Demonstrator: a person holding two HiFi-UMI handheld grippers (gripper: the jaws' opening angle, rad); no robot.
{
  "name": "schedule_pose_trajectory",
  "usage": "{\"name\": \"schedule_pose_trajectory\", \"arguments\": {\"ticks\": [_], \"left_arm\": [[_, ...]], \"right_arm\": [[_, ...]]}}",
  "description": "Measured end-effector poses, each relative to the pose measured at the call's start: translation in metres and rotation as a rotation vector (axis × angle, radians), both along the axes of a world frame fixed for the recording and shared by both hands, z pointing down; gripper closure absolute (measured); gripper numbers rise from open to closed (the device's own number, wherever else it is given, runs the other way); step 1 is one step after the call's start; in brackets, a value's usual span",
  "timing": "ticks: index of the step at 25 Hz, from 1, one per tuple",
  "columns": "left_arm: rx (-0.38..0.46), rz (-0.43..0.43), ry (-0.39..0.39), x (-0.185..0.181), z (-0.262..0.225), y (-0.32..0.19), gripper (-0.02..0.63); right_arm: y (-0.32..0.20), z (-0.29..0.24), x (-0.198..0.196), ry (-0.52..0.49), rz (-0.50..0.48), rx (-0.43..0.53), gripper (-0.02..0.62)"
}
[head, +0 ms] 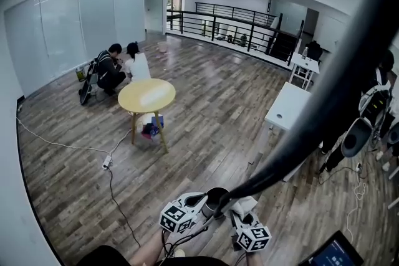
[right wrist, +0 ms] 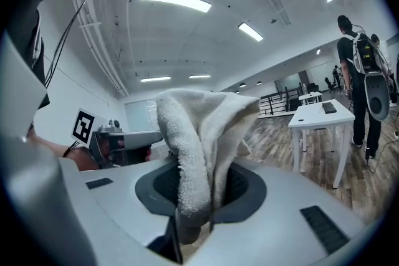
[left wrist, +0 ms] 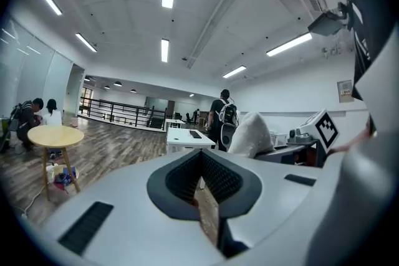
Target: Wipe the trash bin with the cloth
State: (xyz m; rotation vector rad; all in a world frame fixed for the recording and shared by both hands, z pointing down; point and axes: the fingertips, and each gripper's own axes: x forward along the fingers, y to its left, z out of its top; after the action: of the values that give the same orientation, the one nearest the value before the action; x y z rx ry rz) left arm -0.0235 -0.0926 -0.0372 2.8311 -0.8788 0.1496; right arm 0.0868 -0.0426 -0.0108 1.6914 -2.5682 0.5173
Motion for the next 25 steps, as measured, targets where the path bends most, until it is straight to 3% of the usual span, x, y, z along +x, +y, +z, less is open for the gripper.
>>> {"name": "schedule_pose_trajectory", "arguments": {"ticks": [25], "left_arm": [[0.021,-0.017,0.010,0.014,-0.009,0.000,0.609]], "right_arm": [[0.006,-0.005,0.011,-0.026,0.022,0.025,0.505]]}}
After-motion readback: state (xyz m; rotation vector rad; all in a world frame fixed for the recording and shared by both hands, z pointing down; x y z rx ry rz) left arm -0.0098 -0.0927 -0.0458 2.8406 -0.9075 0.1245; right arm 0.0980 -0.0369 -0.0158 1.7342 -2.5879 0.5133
